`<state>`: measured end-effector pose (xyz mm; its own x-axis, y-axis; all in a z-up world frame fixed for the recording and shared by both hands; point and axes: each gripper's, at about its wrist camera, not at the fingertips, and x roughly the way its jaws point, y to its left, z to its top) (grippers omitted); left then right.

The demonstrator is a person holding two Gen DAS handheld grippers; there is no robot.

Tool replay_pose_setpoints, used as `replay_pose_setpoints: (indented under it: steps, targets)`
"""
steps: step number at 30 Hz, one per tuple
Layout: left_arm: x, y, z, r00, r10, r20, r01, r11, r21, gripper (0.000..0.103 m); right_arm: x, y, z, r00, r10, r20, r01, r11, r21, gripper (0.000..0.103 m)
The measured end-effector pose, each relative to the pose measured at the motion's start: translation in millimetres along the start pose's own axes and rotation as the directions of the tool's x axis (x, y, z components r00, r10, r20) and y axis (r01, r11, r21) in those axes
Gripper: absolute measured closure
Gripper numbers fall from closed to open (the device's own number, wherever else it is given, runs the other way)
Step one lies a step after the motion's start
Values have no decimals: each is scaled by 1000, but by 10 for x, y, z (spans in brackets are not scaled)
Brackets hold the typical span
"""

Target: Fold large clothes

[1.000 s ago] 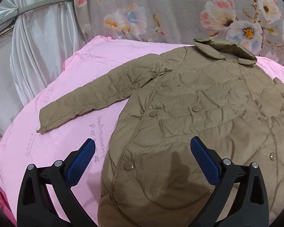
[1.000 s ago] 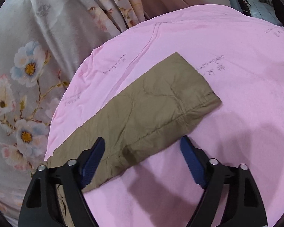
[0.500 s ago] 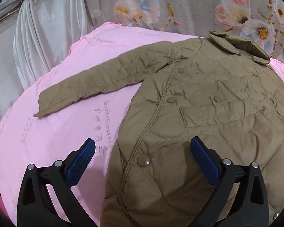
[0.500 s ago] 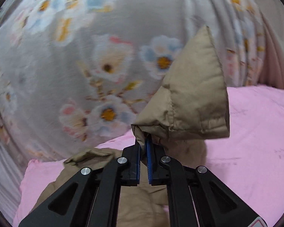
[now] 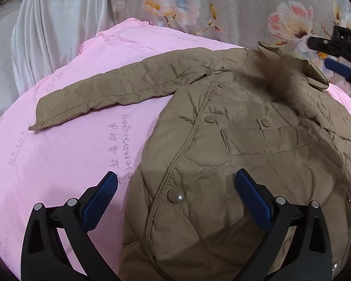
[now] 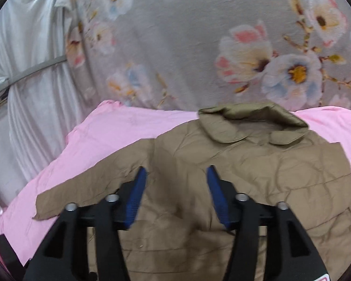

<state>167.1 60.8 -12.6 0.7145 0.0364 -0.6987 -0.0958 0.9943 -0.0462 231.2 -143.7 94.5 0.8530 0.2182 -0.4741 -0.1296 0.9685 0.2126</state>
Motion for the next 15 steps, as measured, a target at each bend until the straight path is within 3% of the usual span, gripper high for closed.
replay_pose_setpoints:
  steps: [4,7,11,15]
  targets:
    - [25,39,9,998,-63,-18,63,998,-17,5,-186,154,-52,999,14,39,-12,998,-55,31]
    - [-32,69,69,991,-130,-24,129,991,-45,5,-389,5,-94,998,-22,54,25,999,-48,29]
    - [-179,-3,319,974,-226,19,226,971,-79,5,-564,-464,-240,991,-135,25,134,991,29,28]
    - [-30,-338,711,967,-253,4,253,966,-53,5,-687,-1213,-364,971,-239,-29,240,946,216,28]
